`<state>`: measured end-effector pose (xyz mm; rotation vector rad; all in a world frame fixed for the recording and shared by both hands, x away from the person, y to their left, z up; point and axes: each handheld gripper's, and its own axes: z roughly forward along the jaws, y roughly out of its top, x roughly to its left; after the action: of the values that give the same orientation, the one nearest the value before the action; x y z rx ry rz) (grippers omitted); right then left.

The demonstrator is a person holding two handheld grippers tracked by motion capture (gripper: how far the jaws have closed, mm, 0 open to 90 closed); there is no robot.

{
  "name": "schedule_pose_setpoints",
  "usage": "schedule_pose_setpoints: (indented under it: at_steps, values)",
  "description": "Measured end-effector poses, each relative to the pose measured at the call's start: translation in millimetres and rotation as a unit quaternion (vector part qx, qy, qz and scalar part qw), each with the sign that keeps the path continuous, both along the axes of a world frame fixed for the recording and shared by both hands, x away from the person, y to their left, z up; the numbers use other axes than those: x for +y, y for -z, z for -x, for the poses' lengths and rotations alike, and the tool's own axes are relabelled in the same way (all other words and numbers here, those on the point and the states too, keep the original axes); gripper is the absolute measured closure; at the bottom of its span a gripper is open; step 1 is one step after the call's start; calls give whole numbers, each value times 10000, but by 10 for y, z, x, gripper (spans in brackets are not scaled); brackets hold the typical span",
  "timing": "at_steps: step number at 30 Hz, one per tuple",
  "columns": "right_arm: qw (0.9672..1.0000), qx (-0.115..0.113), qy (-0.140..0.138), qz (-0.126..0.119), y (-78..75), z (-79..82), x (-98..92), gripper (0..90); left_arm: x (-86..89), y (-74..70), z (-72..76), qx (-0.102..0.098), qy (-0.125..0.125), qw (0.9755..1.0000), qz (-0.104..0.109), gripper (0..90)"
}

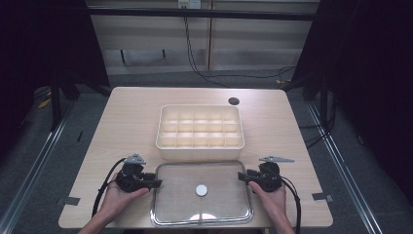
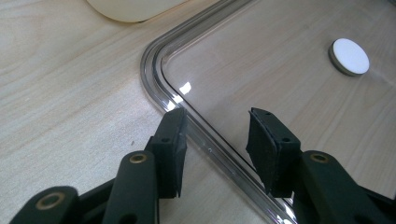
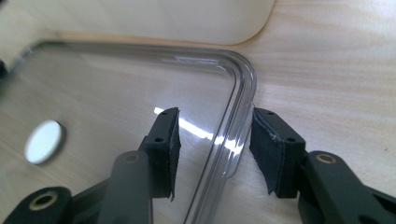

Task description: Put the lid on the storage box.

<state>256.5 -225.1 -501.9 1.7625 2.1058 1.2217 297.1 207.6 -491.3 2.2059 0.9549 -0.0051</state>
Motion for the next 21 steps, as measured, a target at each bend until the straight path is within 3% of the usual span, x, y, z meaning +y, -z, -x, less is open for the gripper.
schedule_pose_setpoints:
  at_steps: [2,5,15,18,19,21]
  values:
    - [9999,37,45,-135,8,-3,-22,541,2,-2,-3,17,15,10000,0,570]
    - [9966,205,246,-761,56,-5,-114,564,2,0,-10,58,-39,10000,38,573]
    - [9934,270,310,-1067,66,15,-174,627,-5,2,-5,11,-86,10000,27,574]
    - [9906,100,354,-1315,27,34,-209,663,2,7,-20,22,-158,9999,59,578]
    - [9879,59,330,-1515,11,44,-237,667,9,9,-28,16,-141,9999,60,588]
    - [9871,45,326,-1564,12,47,-244,666,4,9,-26,0,-163,9999,47,588]
